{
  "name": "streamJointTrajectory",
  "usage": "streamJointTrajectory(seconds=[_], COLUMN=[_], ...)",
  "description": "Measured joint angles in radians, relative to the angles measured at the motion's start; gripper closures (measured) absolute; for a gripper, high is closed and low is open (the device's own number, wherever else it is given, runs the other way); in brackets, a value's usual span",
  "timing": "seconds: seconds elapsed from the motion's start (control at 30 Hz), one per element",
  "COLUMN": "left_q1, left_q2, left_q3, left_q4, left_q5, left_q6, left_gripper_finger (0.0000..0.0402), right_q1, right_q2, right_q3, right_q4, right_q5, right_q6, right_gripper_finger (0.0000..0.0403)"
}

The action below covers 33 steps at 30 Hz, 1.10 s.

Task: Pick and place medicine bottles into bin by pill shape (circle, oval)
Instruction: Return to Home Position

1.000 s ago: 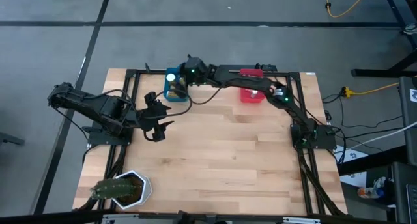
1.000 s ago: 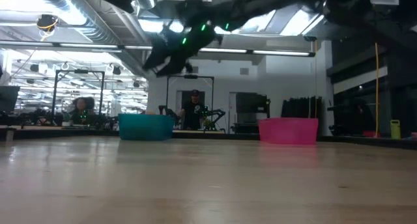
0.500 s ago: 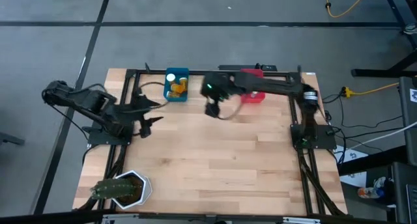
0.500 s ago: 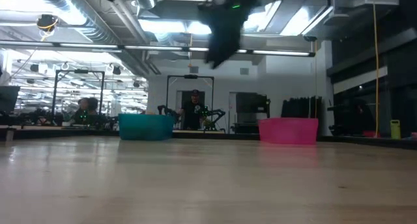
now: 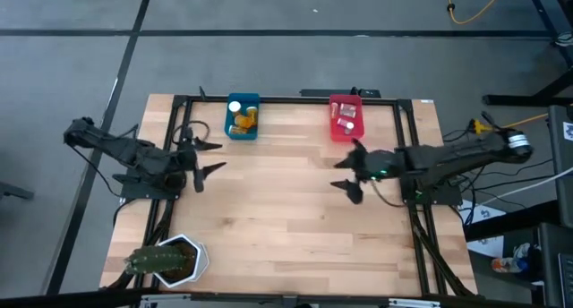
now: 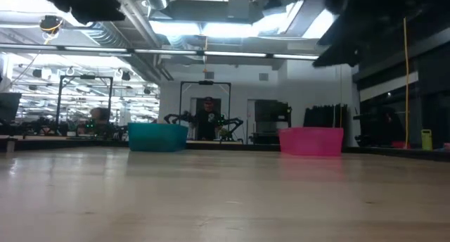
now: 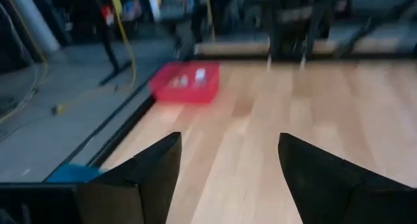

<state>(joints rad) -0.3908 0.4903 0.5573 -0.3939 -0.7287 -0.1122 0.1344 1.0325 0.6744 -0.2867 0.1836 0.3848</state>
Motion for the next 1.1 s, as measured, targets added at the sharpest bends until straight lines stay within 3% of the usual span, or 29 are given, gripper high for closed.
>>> streamJointTrajectory(seconds=[0.17,0.3,0.47,0.73,1.1], left_q1=[0.034,0.099,0.172,0.327,0.382], left_q2=[-0.097,-0.126,-0.141,-0.134,-0.14], left_q3=[-0.2,-0.344,-0.414,-0.478,-0.539], left_q4=[0.352,0.593,0.609,0.636,0.627], left_q5=[0.106,0.177,0.338,0.476,0.524], left_q6=[0.166,0.227,0.145,0.113,0.067], left_gripper_finger=[0.0154,0.0154,0.0154,0.0154,0.0154], right_q1=[0.062,0.086,0.109,0.11,0.11], right_q2=[-0.179,-0.25,-0.268,-0.268,-0.278], right_q3=[-0.163,-0.21,-0.216,-0.216,-0.216], right_q4=[0.244,0.274,0.263,0.268,0.259], right_q5=[0.025,0.196,0.259,0.268,0.269], right_q6=[-0.015,-0.003,0.008,0.026,-0.04], right_gripper_finger=[0.0092,0.0092,0.0092,0.0092,0.0092])
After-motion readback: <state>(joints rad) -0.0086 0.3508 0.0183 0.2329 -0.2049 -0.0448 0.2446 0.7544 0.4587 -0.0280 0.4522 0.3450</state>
